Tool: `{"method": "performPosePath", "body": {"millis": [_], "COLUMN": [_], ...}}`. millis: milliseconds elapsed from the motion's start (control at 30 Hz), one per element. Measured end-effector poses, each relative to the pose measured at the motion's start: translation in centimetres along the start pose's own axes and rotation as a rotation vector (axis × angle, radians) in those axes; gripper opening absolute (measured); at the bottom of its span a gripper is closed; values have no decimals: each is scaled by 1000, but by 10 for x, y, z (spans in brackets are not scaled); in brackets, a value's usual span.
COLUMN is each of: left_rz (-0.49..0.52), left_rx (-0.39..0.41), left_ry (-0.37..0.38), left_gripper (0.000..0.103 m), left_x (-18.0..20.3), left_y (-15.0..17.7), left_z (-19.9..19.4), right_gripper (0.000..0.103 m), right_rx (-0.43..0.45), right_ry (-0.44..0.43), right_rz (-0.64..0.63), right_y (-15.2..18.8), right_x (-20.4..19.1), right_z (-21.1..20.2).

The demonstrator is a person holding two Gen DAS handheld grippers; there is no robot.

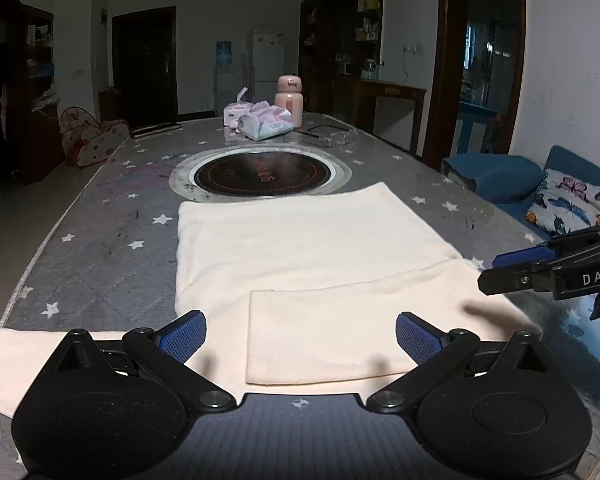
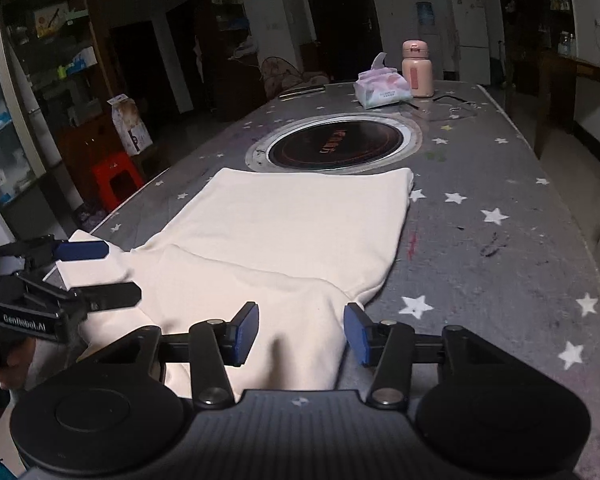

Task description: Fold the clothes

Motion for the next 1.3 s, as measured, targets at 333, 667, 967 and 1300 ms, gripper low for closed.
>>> {"method": "performPosePath", "body": {"millis": [333, 667, 967, 1300], "left_rz": [-5, -4, -10, -25], "left_rx": [-24, -68, -55, -64], "left_ry": [-16, -32, -40, -61], "left_gripper": [83, 41, 6, 5], "left_x": [-7, -7, -5, -14], "left_y": [1, 12, 8, 8], "left_z": [14, 25, 19, 12], "right_gripper": [35, 25, 19, 1], "right_rx": [-66, 10, -23, 16], "right_ry": [-3, 43, 4, 70], "right_rz": [-50, 18, 125, 114], "right_y": [24, -1, 1, 1], "right_x": [-4, 22, 37, 46], "right_z": [-3, -13, 20, 18]}}
Point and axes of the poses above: each gripper's, at about its wrist camera, not at the fingertips, and z roughly the way its jaws point, x to its right, y to its underside, the point moved 6 cm from there along z, roughly the way its jaws point, and after that the axes turned 2 degrees about x, right-handed, at the moved point
